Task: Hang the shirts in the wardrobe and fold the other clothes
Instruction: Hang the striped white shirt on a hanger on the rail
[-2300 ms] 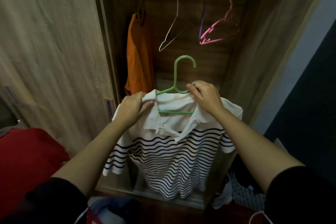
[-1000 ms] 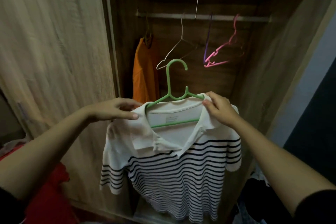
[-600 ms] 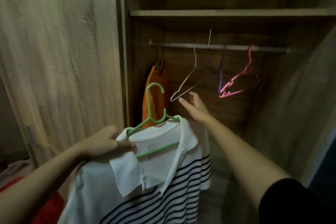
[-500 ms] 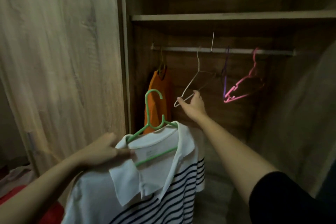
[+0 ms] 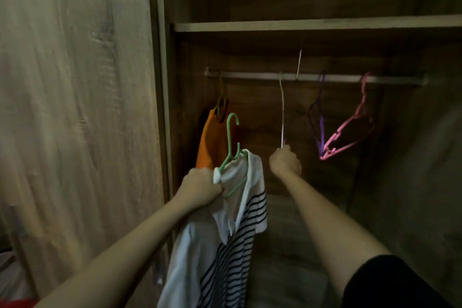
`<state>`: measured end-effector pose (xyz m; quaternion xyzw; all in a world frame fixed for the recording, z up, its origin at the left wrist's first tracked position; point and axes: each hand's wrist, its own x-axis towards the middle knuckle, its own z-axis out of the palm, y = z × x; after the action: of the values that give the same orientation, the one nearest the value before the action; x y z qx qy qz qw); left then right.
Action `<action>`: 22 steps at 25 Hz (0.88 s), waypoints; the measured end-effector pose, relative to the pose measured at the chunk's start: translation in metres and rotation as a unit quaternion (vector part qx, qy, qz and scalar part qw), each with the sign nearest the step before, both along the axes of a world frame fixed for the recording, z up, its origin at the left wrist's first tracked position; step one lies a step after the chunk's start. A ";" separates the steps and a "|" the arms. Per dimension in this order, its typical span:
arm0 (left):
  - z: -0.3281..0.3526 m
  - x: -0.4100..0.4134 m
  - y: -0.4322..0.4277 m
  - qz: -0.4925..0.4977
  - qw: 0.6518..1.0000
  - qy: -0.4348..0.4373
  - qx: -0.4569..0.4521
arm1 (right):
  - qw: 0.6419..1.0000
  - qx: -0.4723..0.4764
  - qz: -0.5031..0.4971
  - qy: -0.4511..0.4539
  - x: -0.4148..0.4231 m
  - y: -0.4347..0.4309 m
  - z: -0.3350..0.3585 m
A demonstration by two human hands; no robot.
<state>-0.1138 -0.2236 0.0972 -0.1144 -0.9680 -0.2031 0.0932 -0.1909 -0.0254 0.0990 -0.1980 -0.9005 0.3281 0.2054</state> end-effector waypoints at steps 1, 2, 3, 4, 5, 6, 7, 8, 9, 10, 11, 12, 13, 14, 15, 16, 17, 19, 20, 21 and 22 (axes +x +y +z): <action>0.008 -0.012 0.016 0.007 1.000 0.017 -0.001 | 1.000 0.027 0.002 0.003 0.006 0.005 0.001; 0.018 -0.025 0.031 0.019 0.999 0.034 0.004 | 0.999 0.054 0.003 0.003 0.010 0.010 0.003; 0.032 -0.037 0.044 0.039 0.998 0.050 0.011 | 0.997 0.080 0.003 -0.003 0.015 0.012 0.007; 0.043 -0.046 0.055 0.059 0.996 0.056 0.032 | 0.995 0.102 0.004 -0.011 0.018 0.014 0.010; 0.053 -0.055 0.065 0.075 0.994 0.058 0.063 | 0.993 0.119 0.005 -0.016 0.020 0.016 0.011; 0.062 -0.063 0.073 0.088 0.990 0.062 0.088 | 0.991 0.134 0.008 -0.020 0.022 0.017 0.012; 0.068 -0.066 0.079 0.105 0.988 0.066 0.094 | 0.989 0.147 0.015 -0.030 0.027 0.015 0.011; 0.071 -0.066 0.085 0.116 0.987 0.068 0.090 | 0.987 0.156 0.024 -0.041 0.034 0.014 0.008; 0.071 -0.071 0.090 0.130 0.986 0.065 0.086 | 0.985 0.160 0.028 -0.055 0.040 0.015 0.005; 0.072 -0.076 0.095 0.139 0.985 0.060 0.082 | 0.983 0.167 0.033 -0.067 0.045 0.015 0.003; 0.077 -0.080 0.098 0.141 0.985 0.050 0.083 | 0.981 0.174 0.045 -0.078 0.048 0.015 0.006; 0.075 -0.083 0.100 0.141 0.985 0.034 0.098 | 0.982 0.161 0.047 -0.088 0.054 0.014 0.005; 0.091 -0.116 0.115 0.139 0.982 0.041 0.124 | 0.984 0.161 0.031 -0.072 0.029 0.023 0.018; 0.099 -0.133 0.124 0.141 0.979 0.041 0.139 | 0.984 0.161 0.022 -0.068 0.017 0.027 0.025; 0.099 -0.141 0.125 0.143 0.979 0.040 0.139 | 0.984 0.167 0.017 -0.060 0.014 0.031 0.026; 0.100 -0.143 0.127 0.144 0.979 0.037 0.141 | 0.984 0.166 0.018 -0.064 0.016 0.029 0.032; 0.094 -0.146 0.129 0.153 0.977 0.034 0.141 | 0.984 0.165 0.021 -0.066 0.018 0.028 0.030; 0.082 -0.148 0.134 0.159 0.978 0.026 0.132 | 0.984 0.165 0.024 -0.069 0.022 0.024 0.025; 0.078 -0.149 0.135 0.159 0.978 0.024 0.134 | 0.984 0.163 0.027 -0.071 0.024 0.022 0.026; 0.077 -0.150 0.135 0.159 0.977 0.029 0.137 | 0.983 0.164 0.027 -0.072 0.025 0.021 0.029; 0.077 -0.149 0.135 0.157 0.978 0.033 0.134 | 0.984 0.161 0.025 -0.072 0.025 0.021 0.031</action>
<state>-0.2633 -0.0890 0.1745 0.0461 -0.9342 -0.3100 0.1705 -0.1658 -0.0044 0.1301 -0.1627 -0.9587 0.1686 0.1610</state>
